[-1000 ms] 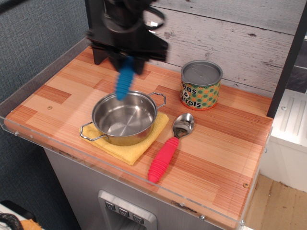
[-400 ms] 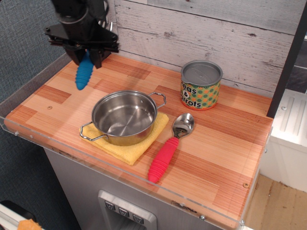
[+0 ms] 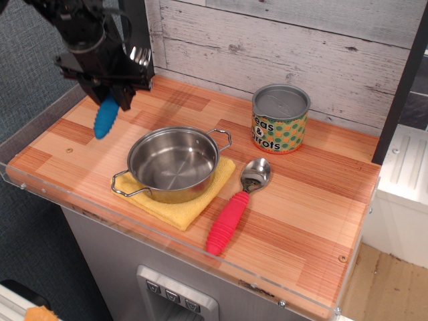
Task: Move the blue spoon to the other side of the silver pan.
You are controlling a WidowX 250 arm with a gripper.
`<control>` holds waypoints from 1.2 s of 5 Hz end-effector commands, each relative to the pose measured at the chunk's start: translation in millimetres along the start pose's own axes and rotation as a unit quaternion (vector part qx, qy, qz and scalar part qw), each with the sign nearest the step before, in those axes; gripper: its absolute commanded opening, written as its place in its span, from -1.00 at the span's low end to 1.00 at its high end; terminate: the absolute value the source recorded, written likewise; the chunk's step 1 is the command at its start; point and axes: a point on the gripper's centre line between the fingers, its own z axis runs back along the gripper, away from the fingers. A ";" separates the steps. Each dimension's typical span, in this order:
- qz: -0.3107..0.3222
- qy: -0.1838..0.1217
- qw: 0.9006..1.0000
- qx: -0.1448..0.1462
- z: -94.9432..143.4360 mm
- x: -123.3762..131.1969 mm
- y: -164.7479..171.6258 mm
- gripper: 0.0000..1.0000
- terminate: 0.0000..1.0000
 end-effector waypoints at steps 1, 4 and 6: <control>-0.037 0.003 0.999 -0.020 3.1 -22.7 18.1 -1.00 -1.00; -0.054 0.028 0.998 -0.028 -9.6 -46.4 22.8 -1.00 -1.00; -0.061 0.037 0.997 -0.033 -16.7 -55.2 20.5 -1.00 -1.00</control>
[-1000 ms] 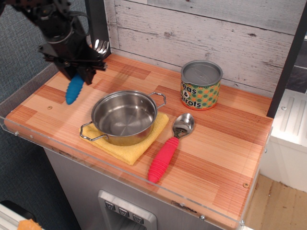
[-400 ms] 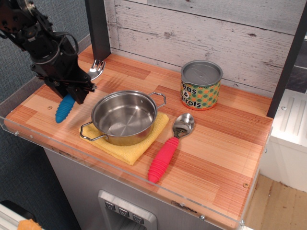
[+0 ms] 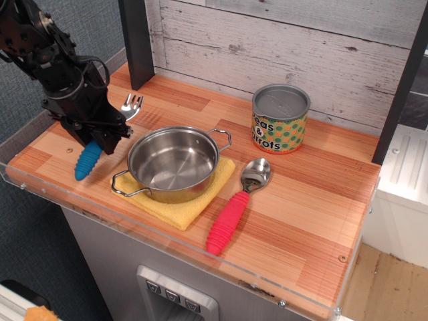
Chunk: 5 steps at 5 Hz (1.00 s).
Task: Move the blue spoon to the other side of the silver pan.
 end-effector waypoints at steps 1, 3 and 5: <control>-0.012 -0.006 1.000 0.002 9.6 -10.8 5.7 -1.00 -1.00; -0.018 -0.005 1.000 0.004 8.1 -11.6 4.8 1.00 -1.00; -0.025 -0.019 0.999 -0.014 18.7 -5.6 5.2 1.00 -1.00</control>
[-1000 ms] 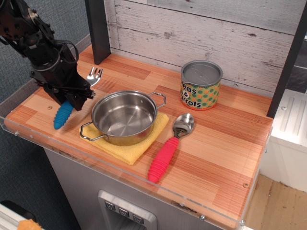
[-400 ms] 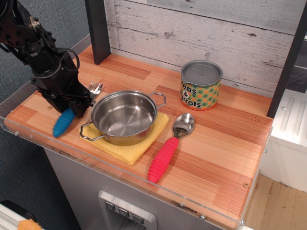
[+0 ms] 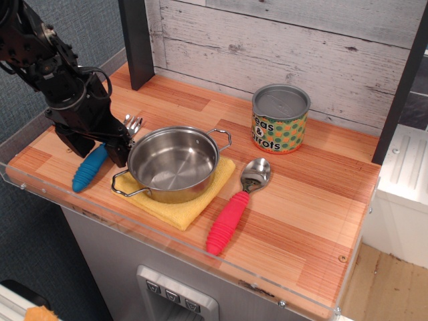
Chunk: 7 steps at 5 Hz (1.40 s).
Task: Move the blue spoon to the other side of the silver pan.
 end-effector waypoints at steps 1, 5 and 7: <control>-0.001 -0.047 0.999 0.003 36.4 5.5 13.0 1.00 -1.00; 0.094 -0.090 0.991 0.042 87.4 35.6 -10.9 1.00 -1.00; 0.132 -0.121 0.983 0.049 100.4 57.2 -40.9 1.00 -1.00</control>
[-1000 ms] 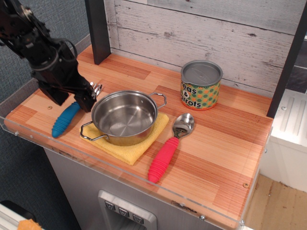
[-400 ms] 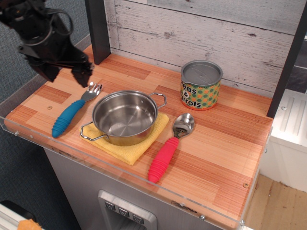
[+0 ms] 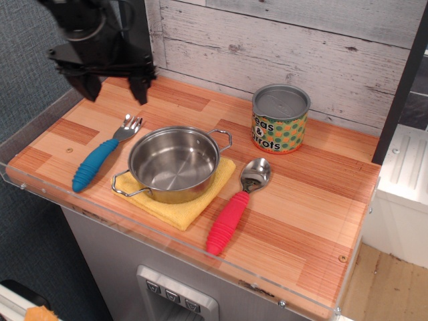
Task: Move the blue spoon to the other side of the silver pan.
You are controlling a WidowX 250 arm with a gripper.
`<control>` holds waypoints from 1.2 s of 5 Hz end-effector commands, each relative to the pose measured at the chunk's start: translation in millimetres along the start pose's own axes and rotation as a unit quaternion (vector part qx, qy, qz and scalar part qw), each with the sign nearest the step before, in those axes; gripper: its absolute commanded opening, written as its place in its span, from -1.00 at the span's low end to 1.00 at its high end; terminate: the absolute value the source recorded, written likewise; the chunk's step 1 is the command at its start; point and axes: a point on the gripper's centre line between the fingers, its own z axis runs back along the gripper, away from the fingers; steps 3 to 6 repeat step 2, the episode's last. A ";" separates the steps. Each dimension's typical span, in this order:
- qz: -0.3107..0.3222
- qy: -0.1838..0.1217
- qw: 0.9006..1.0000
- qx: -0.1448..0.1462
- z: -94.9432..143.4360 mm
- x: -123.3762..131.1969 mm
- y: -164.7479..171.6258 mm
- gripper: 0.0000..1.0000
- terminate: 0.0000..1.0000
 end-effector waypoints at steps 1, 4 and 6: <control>0.015 -0.042 0.999 -0.011 28.6 12.8 -29.3 1.00 -1.00; 0.021 -0.041 0.999 -0.021 27.4 20.6 -50.6 1.00 1.00; 0.021 -0.041 0.999 -0.021 27.4 20.6 -50.6 1.00 1.00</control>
